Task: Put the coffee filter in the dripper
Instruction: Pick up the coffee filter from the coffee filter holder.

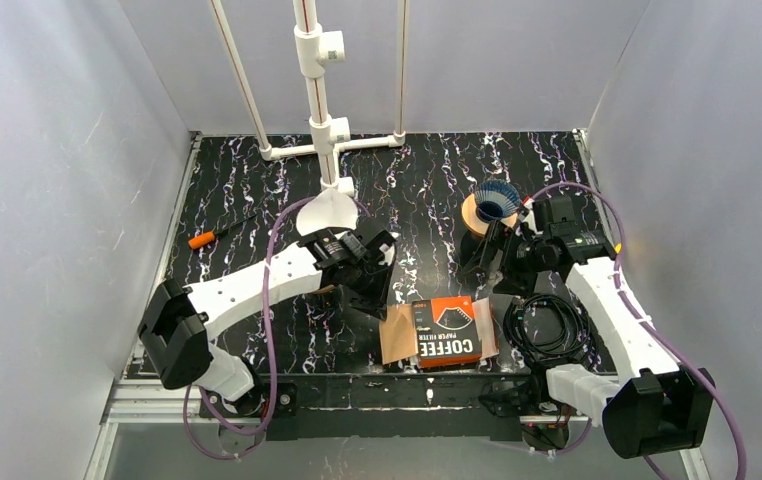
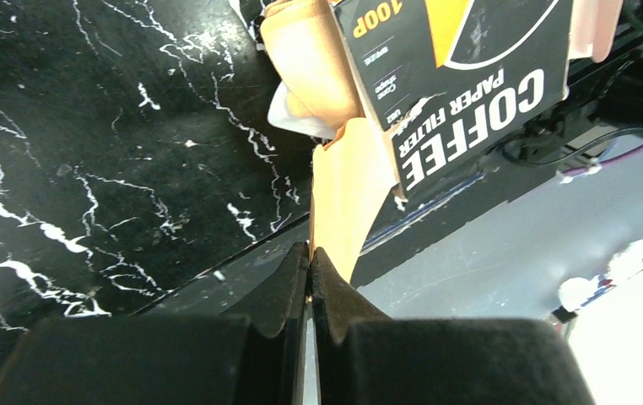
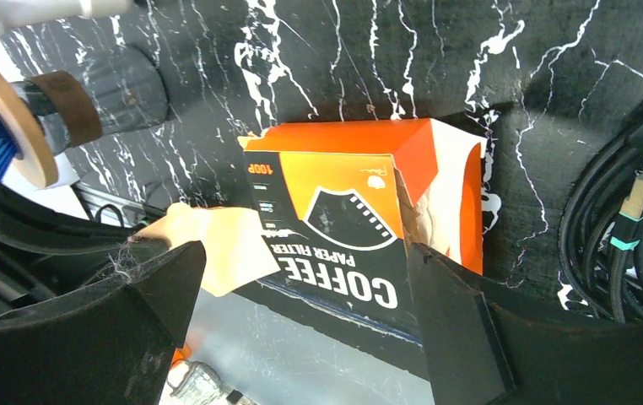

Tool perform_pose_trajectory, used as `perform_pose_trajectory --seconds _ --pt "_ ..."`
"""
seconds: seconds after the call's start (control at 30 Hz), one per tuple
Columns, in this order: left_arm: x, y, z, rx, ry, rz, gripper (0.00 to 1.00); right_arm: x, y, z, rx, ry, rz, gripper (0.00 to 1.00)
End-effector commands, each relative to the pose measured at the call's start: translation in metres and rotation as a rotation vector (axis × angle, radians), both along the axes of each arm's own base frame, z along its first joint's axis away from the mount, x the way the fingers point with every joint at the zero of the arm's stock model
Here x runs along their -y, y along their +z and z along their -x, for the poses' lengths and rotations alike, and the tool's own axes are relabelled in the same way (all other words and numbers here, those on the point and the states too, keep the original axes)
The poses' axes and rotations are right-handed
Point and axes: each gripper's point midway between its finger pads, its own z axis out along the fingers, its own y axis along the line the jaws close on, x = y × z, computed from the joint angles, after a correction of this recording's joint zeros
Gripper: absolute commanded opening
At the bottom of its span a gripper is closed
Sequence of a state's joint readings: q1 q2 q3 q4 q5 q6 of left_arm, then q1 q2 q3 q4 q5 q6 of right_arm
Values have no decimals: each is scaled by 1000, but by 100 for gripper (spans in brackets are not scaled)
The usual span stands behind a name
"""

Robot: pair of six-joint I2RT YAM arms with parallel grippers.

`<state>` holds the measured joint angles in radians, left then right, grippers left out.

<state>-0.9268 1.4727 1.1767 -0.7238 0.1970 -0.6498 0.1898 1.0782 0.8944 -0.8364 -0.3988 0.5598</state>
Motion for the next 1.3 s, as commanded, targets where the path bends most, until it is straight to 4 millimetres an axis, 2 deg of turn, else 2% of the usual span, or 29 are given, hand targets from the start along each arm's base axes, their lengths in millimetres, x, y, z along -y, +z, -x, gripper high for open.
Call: perform_pose_trajectory --seconds 0.0,0.4,0.7,1.07,1.27 --pt "-13 28 1 89 -94 18 0 0 27 0 44 9 -10 98" --pt "-31 60 1 221 -233 27 0 2 64 7 88 60 0 98" --pt "-32 64 -1 231 -270 3 0 2 74 4 105 68 1 98" --pt "-31 86 -6 304 -308 32 0 -3 92 -4 153 83 -25 98" --pt "-38 88 -13 337 -283 0 0 -5 100 -7 182 109 -31 98"
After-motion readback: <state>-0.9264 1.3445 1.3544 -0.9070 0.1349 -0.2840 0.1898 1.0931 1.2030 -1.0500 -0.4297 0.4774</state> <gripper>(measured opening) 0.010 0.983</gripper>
